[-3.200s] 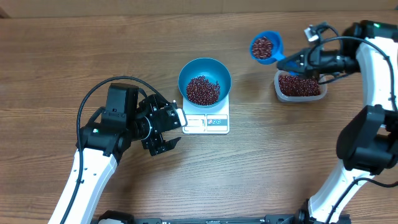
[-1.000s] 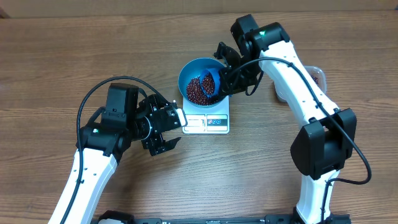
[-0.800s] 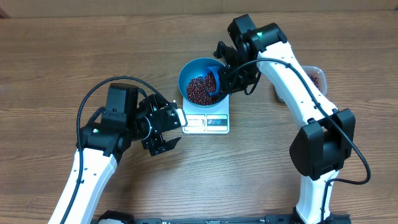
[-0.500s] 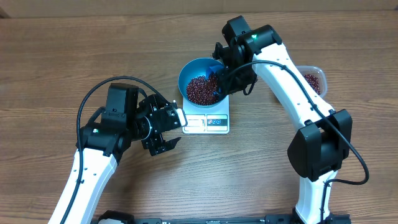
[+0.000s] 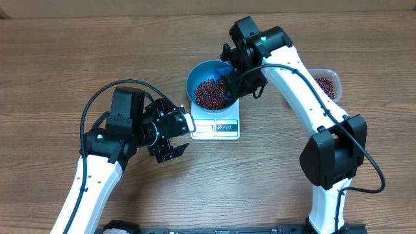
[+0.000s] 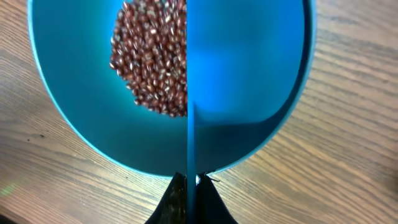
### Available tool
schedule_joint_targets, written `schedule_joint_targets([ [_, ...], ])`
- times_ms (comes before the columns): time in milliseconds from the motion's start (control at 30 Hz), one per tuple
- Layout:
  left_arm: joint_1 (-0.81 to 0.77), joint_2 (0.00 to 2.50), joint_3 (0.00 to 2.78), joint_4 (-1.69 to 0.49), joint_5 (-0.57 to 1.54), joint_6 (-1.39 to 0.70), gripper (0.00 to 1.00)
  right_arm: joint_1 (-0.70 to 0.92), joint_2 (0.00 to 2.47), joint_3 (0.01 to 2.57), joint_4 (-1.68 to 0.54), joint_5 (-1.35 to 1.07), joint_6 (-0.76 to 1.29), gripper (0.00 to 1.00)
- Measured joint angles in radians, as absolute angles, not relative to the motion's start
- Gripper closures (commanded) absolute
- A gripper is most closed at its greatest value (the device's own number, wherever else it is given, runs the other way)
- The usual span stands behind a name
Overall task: Scoop item into bowl and weigh 150g on scale
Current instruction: 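Tilt the scoop with the right gripper to pour beans into the bowl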
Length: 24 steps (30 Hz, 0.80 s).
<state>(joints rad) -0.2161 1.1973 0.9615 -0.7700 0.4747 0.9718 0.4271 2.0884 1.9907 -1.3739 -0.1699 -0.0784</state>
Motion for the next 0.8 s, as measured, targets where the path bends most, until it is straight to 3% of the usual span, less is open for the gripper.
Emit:
schedule_joint_targets([
  [800,-0.216,1.197,0.962,-0.770,0.475,0.972,0.00,0.458,2.088,2.056,-1.419,-0.056,-0.063,0.96],
])
